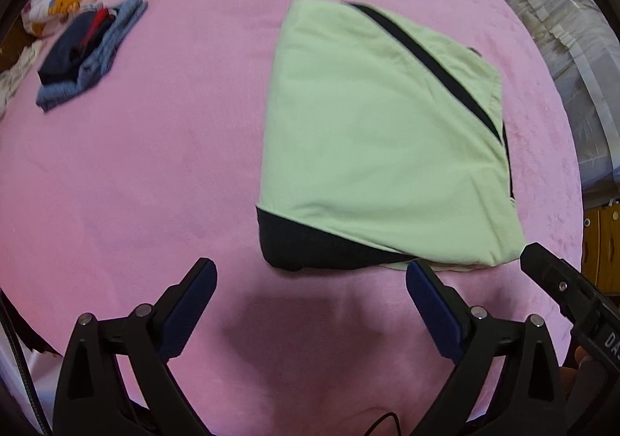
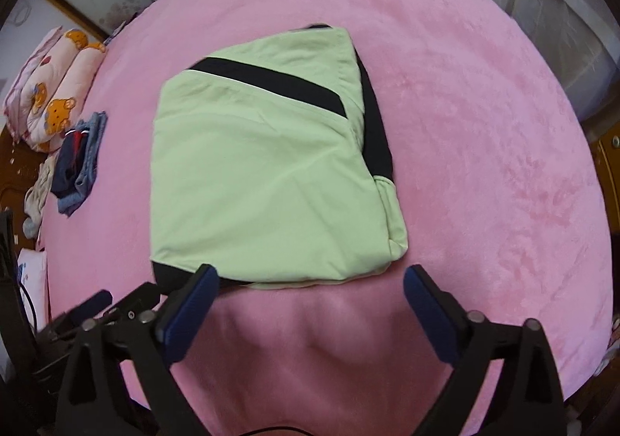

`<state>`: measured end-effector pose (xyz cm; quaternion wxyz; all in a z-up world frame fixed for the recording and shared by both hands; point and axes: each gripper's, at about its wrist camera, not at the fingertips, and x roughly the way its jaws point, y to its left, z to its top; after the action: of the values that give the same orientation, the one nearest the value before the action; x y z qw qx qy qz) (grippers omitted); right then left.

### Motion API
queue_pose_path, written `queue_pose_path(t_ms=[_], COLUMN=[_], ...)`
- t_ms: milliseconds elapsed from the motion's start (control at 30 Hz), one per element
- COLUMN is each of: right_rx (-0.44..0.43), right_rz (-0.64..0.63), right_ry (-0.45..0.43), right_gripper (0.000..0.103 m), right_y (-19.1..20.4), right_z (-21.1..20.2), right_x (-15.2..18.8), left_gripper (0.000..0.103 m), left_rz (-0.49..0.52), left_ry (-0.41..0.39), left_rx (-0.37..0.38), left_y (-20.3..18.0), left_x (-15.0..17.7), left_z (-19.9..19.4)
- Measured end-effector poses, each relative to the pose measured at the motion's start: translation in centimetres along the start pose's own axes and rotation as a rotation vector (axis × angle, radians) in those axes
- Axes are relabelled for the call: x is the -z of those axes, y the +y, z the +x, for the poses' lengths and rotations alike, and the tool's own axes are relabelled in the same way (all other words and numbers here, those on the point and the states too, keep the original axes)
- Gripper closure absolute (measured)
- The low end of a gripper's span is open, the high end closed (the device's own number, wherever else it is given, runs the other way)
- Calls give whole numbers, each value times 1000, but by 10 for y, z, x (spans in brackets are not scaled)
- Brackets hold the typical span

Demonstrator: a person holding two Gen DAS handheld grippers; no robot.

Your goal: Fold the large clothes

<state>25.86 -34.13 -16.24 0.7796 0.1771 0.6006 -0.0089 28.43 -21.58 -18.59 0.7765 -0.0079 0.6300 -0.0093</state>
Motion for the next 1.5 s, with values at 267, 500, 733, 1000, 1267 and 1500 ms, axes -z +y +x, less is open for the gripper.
queue_pose_path(t_ms=[267, 500, 733, 1000, 1267, 1500], right_rx=[-17, -79, -98, -181, -345, -531], right_rz=[-43, -39, -33, 87, 81, 34], right_ry=[4, 39, 36, 89, 175, 216], right_gripper=[5, 5, 5, 12, 17, 45], right_y=[17, 8, -25, -85, -104, -87], right_z=[-19, -4, 23, 78, 123, 143], right_x=[3, 2, -17, -53, -72, -90], left_gripper=[4, 4, 4, 4, 14, 15], left_rz=[-18, -40, -95, -127, -171, -198], left_ry=[-42, 7, 43, 107, 118, 113], left_rx=[44, 76, 77, 130, 286, 417], left_y=[5, 10, 27, 45, 60, 67], left_x=[-14, -15, -29, -51, -66, -76], left_z=[-20, 5, 45, 94, 123, 150])
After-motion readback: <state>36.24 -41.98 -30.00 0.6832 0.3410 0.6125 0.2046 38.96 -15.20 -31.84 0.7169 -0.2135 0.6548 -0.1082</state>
